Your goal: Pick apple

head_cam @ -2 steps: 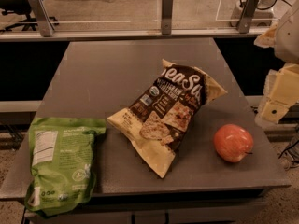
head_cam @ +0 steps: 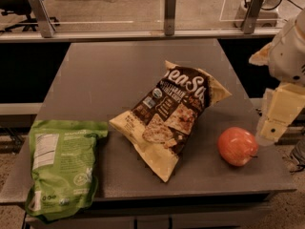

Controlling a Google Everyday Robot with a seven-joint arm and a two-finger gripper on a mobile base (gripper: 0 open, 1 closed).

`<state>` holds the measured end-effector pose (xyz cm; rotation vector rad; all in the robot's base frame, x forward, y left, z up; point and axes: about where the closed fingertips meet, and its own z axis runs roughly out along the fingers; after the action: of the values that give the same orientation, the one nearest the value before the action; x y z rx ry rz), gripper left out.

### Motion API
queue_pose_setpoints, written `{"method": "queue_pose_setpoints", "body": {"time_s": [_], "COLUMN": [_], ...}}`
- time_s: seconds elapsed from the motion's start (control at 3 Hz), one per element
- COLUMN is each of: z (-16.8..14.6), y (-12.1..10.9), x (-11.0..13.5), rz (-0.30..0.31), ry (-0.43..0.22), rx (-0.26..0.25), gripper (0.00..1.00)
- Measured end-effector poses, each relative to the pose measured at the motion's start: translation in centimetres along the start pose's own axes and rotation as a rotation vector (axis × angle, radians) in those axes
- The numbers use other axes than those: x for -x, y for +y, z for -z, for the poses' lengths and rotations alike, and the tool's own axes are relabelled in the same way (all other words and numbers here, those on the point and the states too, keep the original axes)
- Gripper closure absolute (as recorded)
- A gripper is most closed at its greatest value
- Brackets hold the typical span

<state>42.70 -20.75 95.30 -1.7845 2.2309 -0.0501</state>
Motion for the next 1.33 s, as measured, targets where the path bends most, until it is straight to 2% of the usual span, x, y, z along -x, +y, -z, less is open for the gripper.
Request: {"method": "queue_pose_setpoints", "body": {"time_s": [0.33,0.67,1.0,1.33], "z": [-3.2,-5.7,-7.9,-8.0], "y": [3.0,5.5,7.0,7.1], "x": [0.2,0.2,-0.3,-0.3], "rz": [0.03,0.03,0.011,0.012], "ry": [0.016,0.028,0.032,0.033], "rx": [0.075,0.122,0.145,0.144], "gripper": [0.0,0.0,0.0,0.18]}}
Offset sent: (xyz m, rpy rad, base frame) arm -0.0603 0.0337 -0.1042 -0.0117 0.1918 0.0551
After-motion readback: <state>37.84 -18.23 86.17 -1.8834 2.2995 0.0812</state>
